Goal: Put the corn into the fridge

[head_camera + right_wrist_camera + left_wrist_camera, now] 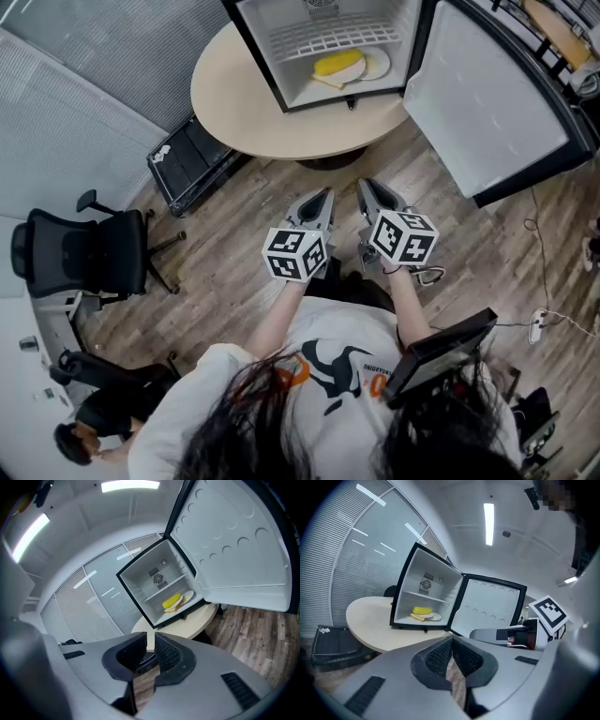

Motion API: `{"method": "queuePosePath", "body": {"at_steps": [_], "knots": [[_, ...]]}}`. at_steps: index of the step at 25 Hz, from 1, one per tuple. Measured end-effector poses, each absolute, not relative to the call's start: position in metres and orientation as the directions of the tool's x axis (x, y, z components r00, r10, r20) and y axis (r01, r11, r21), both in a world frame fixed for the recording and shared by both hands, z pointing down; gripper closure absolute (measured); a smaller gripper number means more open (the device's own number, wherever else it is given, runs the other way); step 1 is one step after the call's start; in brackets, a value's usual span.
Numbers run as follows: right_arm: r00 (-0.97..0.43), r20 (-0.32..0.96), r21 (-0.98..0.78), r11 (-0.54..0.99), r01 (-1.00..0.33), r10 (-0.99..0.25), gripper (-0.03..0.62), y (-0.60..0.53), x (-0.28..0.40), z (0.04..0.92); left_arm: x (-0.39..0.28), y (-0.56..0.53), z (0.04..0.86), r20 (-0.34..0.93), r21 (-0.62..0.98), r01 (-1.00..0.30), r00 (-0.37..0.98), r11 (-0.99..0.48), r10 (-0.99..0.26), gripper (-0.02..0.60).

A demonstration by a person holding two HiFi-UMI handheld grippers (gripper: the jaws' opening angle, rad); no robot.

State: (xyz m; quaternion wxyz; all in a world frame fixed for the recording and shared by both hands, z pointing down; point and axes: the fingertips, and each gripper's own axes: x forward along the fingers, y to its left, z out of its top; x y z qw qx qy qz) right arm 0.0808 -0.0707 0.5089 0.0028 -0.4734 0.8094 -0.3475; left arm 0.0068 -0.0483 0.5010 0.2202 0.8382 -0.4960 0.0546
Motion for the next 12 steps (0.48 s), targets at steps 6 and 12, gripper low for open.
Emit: {"method": "queuePosePath", "body": {"at_steps": [6,12], "knots": [[-0.538,0.321,-0.550,0.308,-0.776,-0.780,0.534,-0.065,0.083,0.502,0.010,-0.044,0.499,0.310,0.311,-0.857,0.501,-0.411,-0.808,0.569],[-0.520,0.326,-0.526,0.306,-0.794,-0.789,0.540,-0.062,0.084,0.499,0.021,-0.041,0.497,0.307,0.306,-0.834,0.544,-0.460,-0.781,0.569]]}}
